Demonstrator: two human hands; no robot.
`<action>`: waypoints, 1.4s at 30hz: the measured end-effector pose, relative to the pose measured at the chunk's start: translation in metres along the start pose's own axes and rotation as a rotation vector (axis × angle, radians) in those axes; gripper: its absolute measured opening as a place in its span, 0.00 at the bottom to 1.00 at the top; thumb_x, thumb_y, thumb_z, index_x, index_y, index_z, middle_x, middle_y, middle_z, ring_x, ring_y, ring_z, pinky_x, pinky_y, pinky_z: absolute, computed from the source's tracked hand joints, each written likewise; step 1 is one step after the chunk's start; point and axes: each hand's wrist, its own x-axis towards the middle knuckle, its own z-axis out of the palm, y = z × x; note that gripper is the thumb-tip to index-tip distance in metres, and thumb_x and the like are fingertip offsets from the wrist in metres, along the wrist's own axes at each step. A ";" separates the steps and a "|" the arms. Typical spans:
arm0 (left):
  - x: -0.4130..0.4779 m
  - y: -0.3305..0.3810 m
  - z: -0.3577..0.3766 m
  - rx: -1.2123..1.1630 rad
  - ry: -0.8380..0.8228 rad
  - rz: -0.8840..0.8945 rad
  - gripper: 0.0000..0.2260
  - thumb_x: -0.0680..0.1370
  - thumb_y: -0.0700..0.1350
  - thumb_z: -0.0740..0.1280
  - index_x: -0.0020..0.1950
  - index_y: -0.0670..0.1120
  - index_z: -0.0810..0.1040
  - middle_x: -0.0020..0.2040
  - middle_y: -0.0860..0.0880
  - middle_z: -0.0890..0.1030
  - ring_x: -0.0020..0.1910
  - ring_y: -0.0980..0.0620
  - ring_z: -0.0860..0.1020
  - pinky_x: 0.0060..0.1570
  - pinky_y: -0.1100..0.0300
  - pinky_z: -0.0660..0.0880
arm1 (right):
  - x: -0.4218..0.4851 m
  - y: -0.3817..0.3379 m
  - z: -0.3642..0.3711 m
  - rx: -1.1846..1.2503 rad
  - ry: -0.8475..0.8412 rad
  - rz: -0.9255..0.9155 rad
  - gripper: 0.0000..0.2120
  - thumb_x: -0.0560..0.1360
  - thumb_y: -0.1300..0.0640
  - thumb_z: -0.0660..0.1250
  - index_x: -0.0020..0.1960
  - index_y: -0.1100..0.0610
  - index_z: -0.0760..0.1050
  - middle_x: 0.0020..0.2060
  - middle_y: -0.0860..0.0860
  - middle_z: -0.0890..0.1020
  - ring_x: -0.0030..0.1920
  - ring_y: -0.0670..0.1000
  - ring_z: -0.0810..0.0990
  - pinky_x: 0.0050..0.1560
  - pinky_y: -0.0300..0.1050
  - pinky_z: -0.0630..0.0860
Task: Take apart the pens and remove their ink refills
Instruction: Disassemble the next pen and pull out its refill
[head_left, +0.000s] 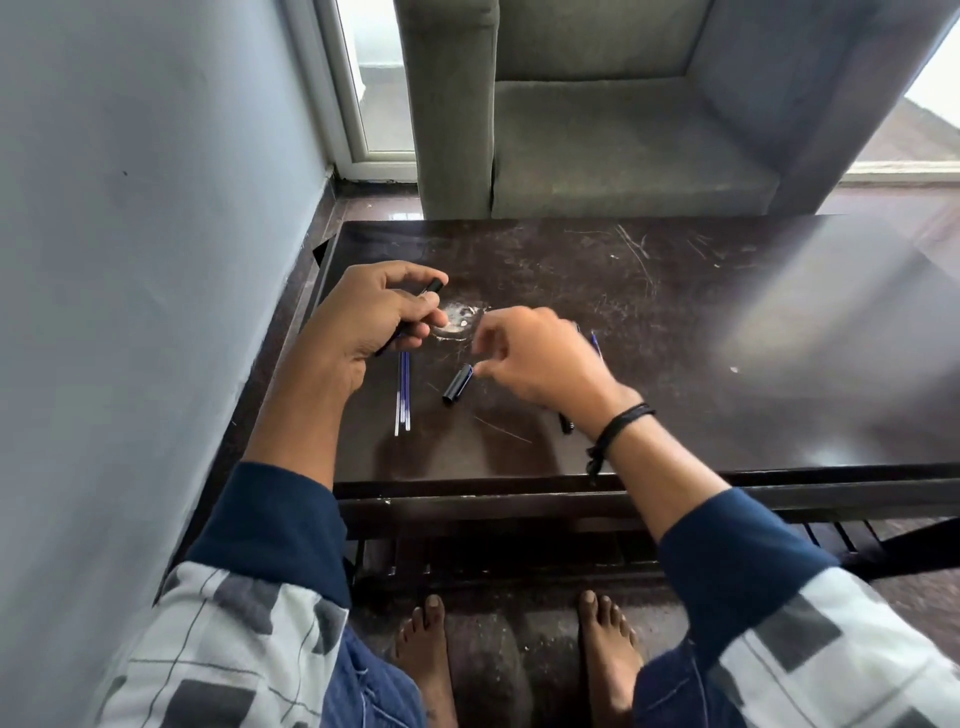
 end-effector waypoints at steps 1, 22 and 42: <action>-0.001 0.000 -0.002 -0.002 0.010 -0.004 0.09 0.80 0.37 0.68 0.56 0.49 0.84 0.39 0.45 0.85 0.28 0.59 0.76 0.35 0.64 0.78 | 0.001 -0.007 0.006 -0.008 -0.016 -0.041 0.06 0.71 0.51 0.73 0.47 0.46 0.80 0.46 0.49 0.83 0.48 0.56 0.82 0.49 0.49 0.79; -0.002 0.001 -0.017 -0.012 0.064 0.001 0.10 0.80 0.38 0.68 0.59 0.48 0.83 0.39 0.47 0.86 0.30 0.59 0.77 0.40 0.61 0.79 | 0.001 -0.041 0.044 -0.152 -0.238 -0.375 0.12 0.76 0.60 0.67 0.51 0.46 0.83 0.49 0.42 0.80 0.48 0.52 0.82 0.48 0.48 0.78; -0.004 0.004 -0.018 0.002 0.064 0.016 0.10 0.80 0.38 0.69 0.59 0.47 0.84 0.40 0.45 0.86 0.31 0.58 0.78 0.37 0.63 0.79 | -0.001 -0.038 0.047 -0.203 -0.264 -0.446 0.06 0.79 0.58 0.68 0.49 0.48 0.81 0.45 0.41 0.71 0.42 0.47 0.73 0.39 0.43 0.67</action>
